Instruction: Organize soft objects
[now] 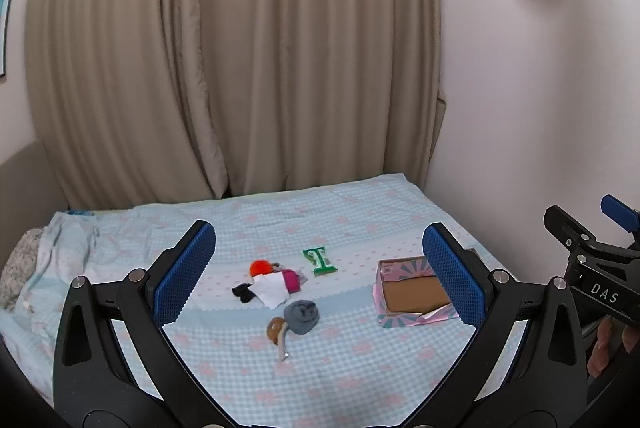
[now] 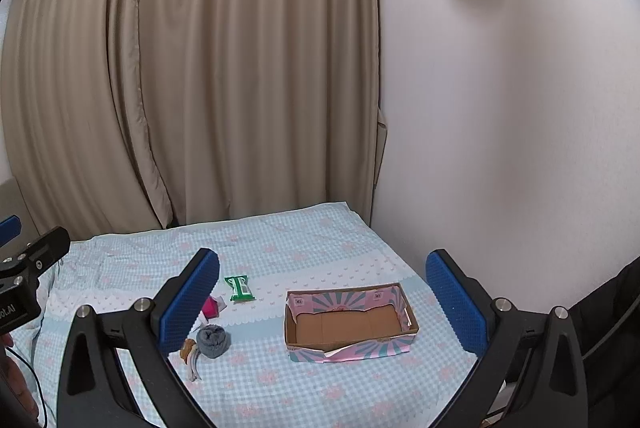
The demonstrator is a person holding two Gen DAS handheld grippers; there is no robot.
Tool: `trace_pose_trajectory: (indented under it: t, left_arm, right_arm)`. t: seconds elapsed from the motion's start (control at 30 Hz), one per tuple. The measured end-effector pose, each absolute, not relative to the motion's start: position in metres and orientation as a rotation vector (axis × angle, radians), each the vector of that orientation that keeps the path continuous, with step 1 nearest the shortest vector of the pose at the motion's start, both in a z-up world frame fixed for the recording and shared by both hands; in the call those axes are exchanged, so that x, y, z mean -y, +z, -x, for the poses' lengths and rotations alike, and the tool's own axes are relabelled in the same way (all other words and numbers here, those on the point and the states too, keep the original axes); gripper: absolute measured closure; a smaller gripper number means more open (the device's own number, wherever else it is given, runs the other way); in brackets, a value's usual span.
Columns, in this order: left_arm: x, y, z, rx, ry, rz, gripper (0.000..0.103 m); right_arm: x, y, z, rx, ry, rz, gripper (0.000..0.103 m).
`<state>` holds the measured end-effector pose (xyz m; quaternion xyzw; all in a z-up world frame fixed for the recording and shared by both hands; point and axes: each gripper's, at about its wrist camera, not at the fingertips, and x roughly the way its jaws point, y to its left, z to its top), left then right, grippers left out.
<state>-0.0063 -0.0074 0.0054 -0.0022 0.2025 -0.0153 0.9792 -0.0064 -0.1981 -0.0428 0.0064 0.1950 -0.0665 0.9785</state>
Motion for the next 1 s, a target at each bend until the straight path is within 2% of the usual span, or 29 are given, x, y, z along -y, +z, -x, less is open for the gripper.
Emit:
trace_pose_trajectory:
  t: [1.0]
  left_arm:
    - [0.012,0.0,0.011,-0.41,-0.045,0.013,0.0]
  right_arm:
    - [0.199,-0.052,0.004,-0.392,-0.141,-0.021,0.0]
